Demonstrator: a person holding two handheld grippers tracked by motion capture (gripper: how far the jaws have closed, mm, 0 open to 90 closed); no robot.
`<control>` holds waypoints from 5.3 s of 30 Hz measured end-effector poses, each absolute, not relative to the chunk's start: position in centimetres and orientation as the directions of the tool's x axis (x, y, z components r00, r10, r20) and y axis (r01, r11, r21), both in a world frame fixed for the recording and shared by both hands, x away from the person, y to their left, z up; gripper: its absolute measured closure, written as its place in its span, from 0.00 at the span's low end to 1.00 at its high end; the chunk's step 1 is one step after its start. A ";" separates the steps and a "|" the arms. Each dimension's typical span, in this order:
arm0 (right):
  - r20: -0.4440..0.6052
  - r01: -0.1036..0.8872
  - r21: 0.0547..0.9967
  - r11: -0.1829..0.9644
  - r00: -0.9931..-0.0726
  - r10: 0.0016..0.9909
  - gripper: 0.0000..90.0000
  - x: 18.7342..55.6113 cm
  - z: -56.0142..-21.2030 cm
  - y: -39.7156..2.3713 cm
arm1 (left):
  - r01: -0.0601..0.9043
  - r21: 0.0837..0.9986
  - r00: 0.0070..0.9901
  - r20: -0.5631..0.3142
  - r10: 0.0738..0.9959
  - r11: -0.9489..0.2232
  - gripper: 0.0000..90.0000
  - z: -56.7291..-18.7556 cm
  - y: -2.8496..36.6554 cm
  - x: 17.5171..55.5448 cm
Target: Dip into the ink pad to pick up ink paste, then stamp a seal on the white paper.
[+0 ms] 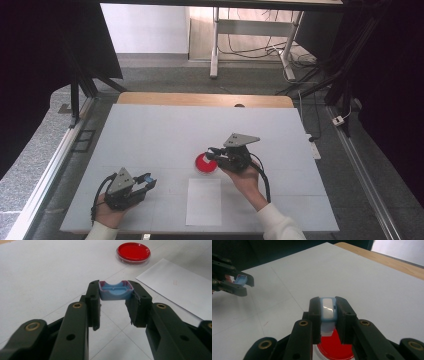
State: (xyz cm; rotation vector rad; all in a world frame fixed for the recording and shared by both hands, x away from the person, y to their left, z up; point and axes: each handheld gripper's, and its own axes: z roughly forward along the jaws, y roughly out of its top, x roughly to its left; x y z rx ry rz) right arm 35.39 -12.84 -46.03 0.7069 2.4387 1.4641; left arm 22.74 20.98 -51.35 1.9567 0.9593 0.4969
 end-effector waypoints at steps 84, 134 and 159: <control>0.056 0.253 0.841 0.478 -0.920 0.388 0.84 30.2 -46.1 -12.8 | 0.434 0.841 0.630 -0.027 0.776 -0.324 0.72 -51.5 20.7 22.8; -0.008 0.206 0.758 0.618 -0.946 0.325 0.83 28.5 -49.4 -11.9 | 0.439 0.835 0.632 -0.025 0.775 -0.330 0.72 -51.7 20.7 22.9; -0.039 0.197 0.743 0.640 -0.942 0.335 0.83 28.8 -50.2 -11.8 | 0.441 0.834 0.633 -0.025 0.774 -0.333 0.72 -51.8 20.7 23.0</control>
